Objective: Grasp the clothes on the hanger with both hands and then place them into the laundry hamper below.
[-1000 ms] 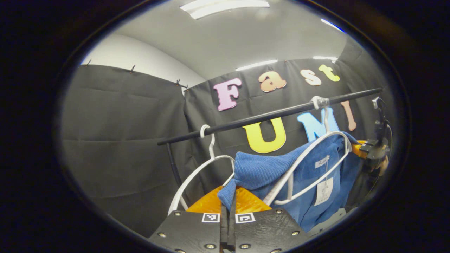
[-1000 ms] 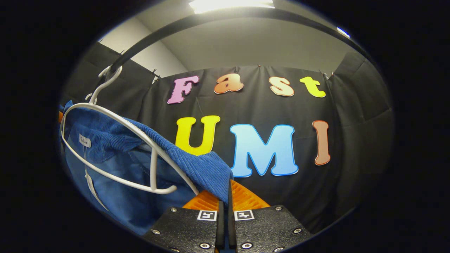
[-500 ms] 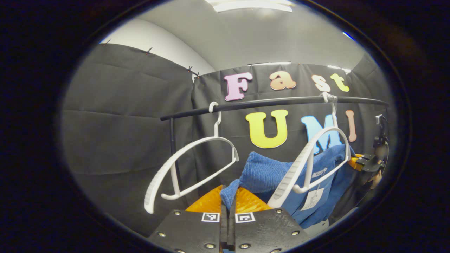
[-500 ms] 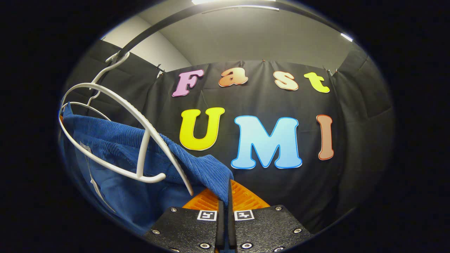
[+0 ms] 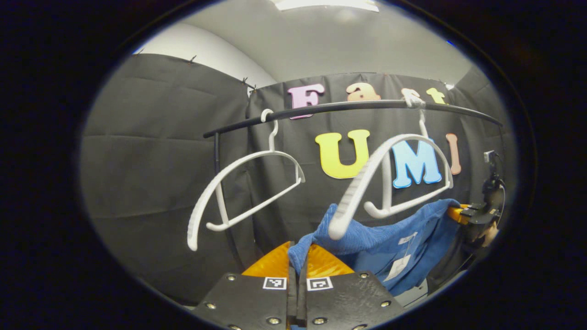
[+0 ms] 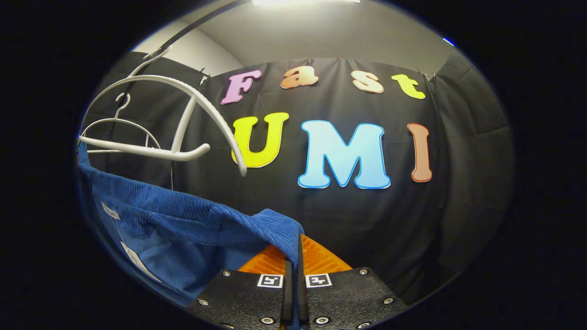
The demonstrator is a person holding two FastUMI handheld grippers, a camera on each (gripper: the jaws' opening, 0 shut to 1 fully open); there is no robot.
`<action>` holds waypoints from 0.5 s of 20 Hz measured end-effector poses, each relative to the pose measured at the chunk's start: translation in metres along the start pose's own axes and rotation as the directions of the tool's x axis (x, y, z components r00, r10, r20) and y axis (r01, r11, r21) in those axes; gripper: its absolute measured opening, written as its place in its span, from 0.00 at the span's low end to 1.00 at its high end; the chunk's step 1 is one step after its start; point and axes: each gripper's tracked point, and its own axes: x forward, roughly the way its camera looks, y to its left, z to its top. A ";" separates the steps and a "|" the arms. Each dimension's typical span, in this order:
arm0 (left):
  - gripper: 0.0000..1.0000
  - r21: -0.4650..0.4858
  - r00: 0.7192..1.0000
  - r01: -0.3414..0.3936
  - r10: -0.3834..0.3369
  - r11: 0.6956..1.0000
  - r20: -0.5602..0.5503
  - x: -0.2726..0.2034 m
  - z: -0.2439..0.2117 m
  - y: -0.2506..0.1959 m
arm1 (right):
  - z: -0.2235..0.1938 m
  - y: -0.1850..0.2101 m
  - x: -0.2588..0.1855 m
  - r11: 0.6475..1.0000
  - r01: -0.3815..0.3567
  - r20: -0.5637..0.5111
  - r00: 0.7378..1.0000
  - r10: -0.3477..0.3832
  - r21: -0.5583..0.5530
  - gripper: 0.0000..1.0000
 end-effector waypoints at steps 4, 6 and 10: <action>0.01 0.001 1.000 0.004 -0.004 1.000 -0.001 -0.026 -0.013 0.002 | -0.008 0.000 -0.021 0.999 -0.001 -0.024 1.000 0.002 0.032 0.04; 0.01 -0.004 1.000 0.012 -0.012 1.000 0.009 -0.034 -0.015 -0.005 | -0.006 0.001 -0.036 0.999 -0.001 -0.027 1.000 0.003 0.053 0.04; 0.01 -0.036 0.998 0.058 -0.057 0.998 0.039 -0.056 -0.008 -0.013 | 0.007 0.010 -0.078 0.998 -0.002 -0.018 1.000 0.003 0.068 0.04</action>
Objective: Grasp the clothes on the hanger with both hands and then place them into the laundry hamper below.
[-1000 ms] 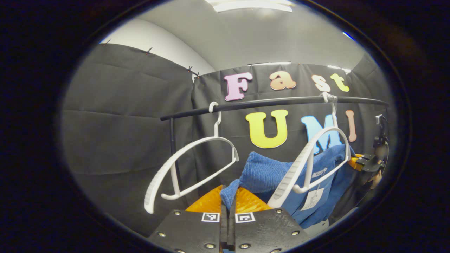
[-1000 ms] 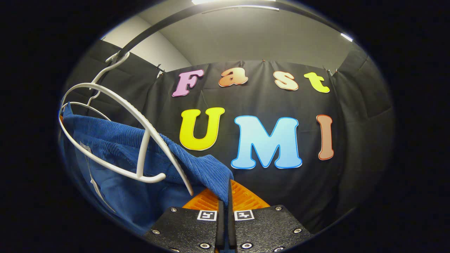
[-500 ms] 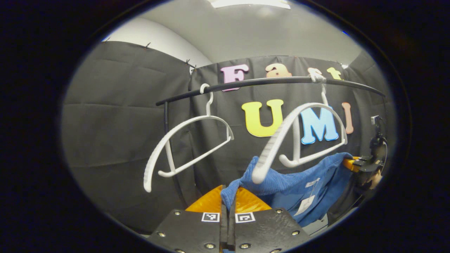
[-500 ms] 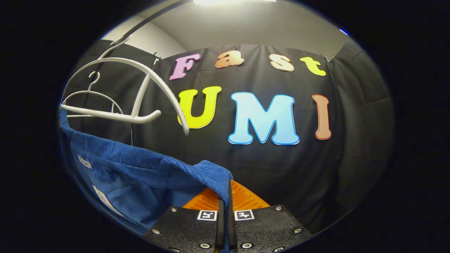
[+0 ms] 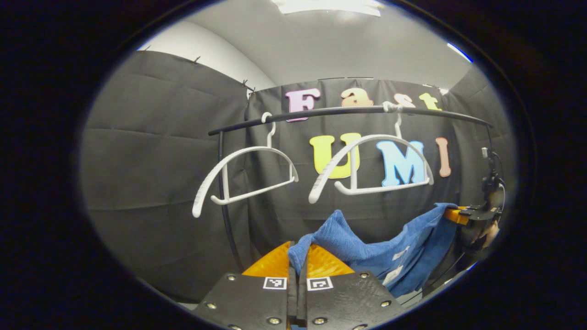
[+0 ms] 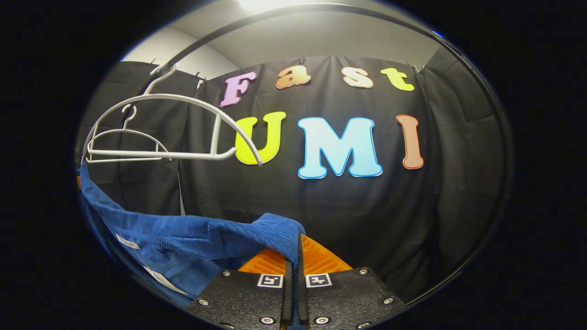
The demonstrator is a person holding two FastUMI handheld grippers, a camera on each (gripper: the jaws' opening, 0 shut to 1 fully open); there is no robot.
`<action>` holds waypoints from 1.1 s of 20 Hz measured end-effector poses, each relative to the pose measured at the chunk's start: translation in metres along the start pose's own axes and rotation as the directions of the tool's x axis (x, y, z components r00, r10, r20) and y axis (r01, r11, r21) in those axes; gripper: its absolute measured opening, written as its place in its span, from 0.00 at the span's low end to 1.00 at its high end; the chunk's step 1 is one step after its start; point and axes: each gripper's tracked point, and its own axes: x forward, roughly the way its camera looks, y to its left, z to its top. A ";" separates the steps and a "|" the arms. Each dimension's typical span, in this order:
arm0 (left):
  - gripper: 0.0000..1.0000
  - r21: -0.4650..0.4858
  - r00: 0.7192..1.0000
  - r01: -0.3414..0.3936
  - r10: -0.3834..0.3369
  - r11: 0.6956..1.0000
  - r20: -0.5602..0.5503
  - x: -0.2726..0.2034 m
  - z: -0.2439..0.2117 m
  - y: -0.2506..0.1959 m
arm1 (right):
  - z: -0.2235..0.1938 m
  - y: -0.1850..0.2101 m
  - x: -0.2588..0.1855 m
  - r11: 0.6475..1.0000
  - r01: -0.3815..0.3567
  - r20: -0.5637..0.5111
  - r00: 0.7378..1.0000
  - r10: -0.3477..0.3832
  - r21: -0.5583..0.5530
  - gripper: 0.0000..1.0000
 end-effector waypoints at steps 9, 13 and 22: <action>0.01 -0.025 0.975 0.205 -0.203 0.978 0.087 -0.063 0.041 -0.033 | 0.040 0.041 -0.105 1.000 -0.005 0.070 0.998 0.004 0.025 0.04; 0.01 -0.038 0.949 0.297 -0.291 0.954 0.117 -0.093 0.045 -0.059 | 0.042 0.069 -0.147 1.000 -0.025 0.086 0.996 0.024 0.018 0.04; 0.01 -0.088 0.909 0.414 -0.405 0.906 0.102 -0.149 0.004 -0.093 | -0.003 0.126 -0.227 0.999 -0.037 0.024 0.999 0.036 0.038 0.04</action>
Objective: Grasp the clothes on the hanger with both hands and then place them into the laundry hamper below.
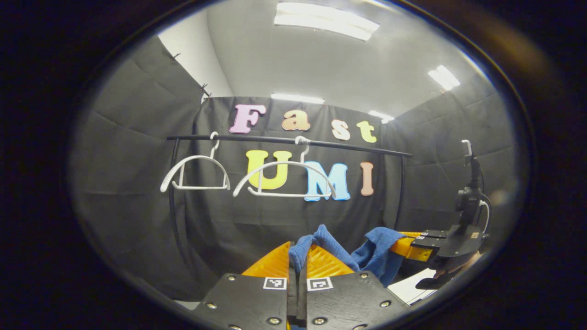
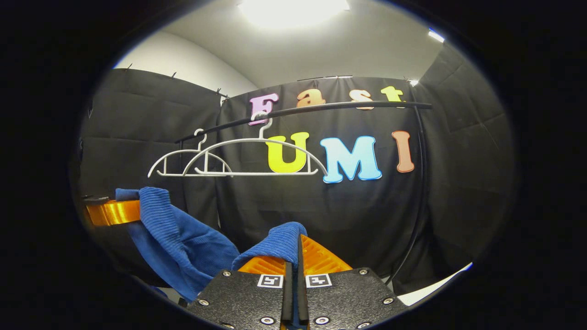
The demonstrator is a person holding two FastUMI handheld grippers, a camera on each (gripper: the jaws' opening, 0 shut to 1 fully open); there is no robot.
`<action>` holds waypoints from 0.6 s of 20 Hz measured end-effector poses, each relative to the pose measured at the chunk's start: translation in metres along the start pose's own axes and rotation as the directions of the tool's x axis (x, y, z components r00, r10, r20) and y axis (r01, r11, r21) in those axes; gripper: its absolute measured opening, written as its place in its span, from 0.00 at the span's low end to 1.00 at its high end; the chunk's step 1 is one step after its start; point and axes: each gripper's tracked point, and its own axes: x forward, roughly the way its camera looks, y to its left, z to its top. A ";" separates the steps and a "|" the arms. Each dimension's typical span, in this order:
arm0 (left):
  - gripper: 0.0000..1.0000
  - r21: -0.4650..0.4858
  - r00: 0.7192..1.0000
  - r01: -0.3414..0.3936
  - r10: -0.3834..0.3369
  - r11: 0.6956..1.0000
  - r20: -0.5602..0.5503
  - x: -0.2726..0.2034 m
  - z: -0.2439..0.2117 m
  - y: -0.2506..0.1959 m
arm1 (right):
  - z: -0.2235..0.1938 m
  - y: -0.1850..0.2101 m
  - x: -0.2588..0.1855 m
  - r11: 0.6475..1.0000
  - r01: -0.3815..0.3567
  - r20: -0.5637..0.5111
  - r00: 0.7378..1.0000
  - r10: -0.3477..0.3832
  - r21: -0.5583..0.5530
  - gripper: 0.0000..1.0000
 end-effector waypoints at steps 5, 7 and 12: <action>0.01 -0.024 0.998 0.024 -0.025 0.999 -0.055 -0.004 -0.055 -0.016 | -0.050 0.020 -0.017 1.000 -0.012 -0.070 0.997 0.013 0.014 0.04; 0.01 -0.049 0.996 0.022 -0.027 0.999 -0.089 -0.010 -0.078 -0.019 | -0.073 0.029 -0.022 1.000 -0.017 -0.111 0.994 0.020 0.026 0.04; 0.01 -0.073 0.982 -0.041 0.026 0.996 -0.189 -0.016 -0.137 0.001 | -0.126 0.030 -0.017 0.999 -0.013 -0.214 0.977 0.021 0.037 0.04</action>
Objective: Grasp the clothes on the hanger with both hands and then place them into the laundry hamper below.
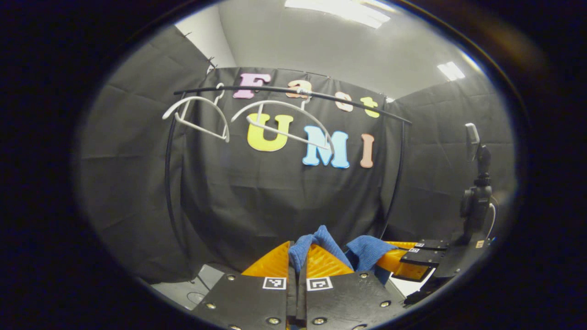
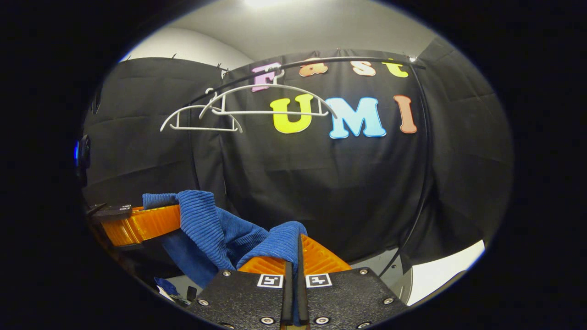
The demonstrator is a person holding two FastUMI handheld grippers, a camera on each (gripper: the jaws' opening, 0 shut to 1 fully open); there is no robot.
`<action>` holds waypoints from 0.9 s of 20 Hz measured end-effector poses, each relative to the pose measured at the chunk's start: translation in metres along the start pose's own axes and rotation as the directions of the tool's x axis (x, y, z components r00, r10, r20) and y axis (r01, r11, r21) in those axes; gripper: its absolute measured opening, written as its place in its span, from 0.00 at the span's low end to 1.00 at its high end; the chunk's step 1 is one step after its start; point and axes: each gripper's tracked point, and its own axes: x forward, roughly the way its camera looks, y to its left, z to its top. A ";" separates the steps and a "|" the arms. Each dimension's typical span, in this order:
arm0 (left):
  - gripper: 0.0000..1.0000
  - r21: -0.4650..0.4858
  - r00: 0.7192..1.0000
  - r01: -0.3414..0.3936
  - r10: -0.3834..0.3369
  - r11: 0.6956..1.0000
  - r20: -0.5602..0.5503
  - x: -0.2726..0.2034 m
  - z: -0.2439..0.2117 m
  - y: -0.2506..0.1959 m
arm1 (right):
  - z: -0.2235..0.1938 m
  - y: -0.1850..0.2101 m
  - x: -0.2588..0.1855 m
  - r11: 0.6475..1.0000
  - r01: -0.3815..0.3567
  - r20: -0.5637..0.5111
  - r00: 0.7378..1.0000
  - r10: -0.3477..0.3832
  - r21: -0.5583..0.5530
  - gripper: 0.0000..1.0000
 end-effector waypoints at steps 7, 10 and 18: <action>0.01 -0.028 0.979 -0.096 0.089 0.995 -0.183 0.031 -0.090 0.043 | -0.074 -0.006 0.017 1.000 0.003 -0.154 0.988 -0.007 -0.026 0.05; 0.01 -0.011 0.963 -0.108 0.102 0.994 -0.248 0.026 -0.121 0.051 | -0.104 -0.011 0.021 0.999 0.005 -0.226 0.974 -0.016 -0.046 0.05; 0.06 0.023 0.895 -0.125 0.123 0.992 -0.429 0.008 -0.201 0.061 | -0.160 -0.011 0.019 0.997 0.006 -0.358 0.933 -0.034 -0.078 0.10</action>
